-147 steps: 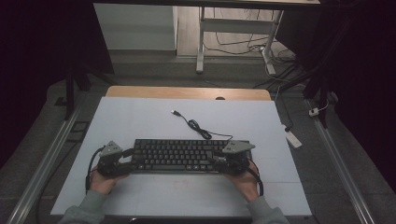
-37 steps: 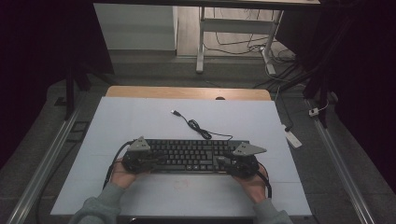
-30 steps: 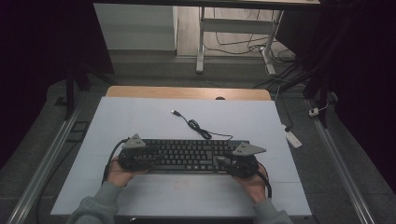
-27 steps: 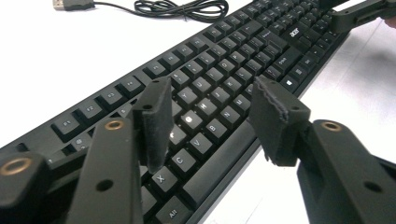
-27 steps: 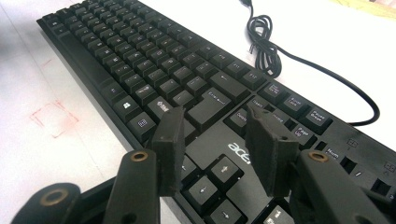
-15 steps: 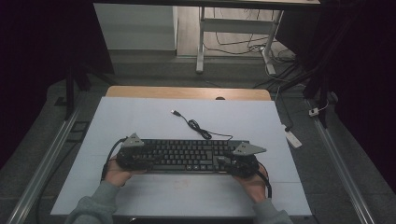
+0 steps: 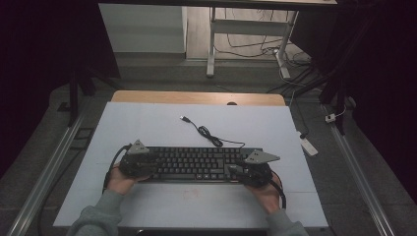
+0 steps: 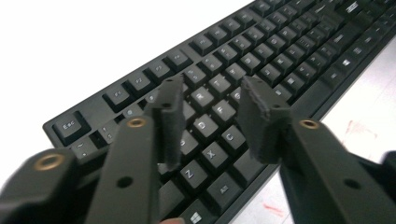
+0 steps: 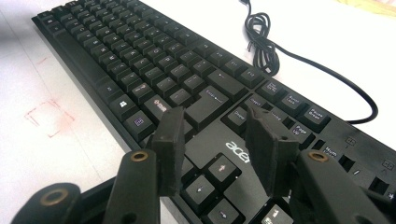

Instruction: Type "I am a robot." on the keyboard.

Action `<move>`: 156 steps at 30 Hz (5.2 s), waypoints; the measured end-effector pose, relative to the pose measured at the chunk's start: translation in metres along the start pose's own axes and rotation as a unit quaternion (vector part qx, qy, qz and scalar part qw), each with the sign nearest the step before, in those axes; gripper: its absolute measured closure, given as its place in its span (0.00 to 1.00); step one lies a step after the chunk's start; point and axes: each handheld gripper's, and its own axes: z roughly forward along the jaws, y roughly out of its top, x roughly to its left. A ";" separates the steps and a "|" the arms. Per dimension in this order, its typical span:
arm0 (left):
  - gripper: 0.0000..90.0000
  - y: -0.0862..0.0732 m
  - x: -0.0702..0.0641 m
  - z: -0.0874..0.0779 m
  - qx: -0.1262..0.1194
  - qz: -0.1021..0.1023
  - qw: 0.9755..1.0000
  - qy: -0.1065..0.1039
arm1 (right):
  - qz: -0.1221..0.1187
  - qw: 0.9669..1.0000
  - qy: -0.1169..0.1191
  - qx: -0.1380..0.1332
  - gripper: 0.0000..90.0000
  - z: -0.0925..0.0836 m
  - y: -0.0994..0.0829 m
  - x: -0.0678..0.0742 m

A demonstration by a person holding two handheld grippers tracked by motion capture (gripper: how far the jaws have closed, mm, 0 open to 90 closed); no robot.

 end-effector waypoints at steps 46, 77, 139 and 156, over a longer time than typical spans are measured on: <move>0.99 -0.014 0.015 0.014 0.052 -0.014 0.998 0.043 | -0.006 1.000 -0.001 0.009 0.63 0.004 -0.001 0.001; 0.37 -0.001 0.007 -0.013 -0.036 -0.025 0.999 -0.028 | -0.007 1.000 -0.009 0.007 0.63 0.002 -0.002 -0.001; 0.31 0.001 0.000 -0.005 -0.015 -0.008 0.999 -0.035 | -0.068 0.993 0.096 0.014 0.97 0.042 0.046 0.052; 0.31 0.001 -0.001 -0.005 -0.014 -0.010 0.999 -0.034 | -0.074 0.991 0.102 0.042 0.99 0.082 0.056 0.067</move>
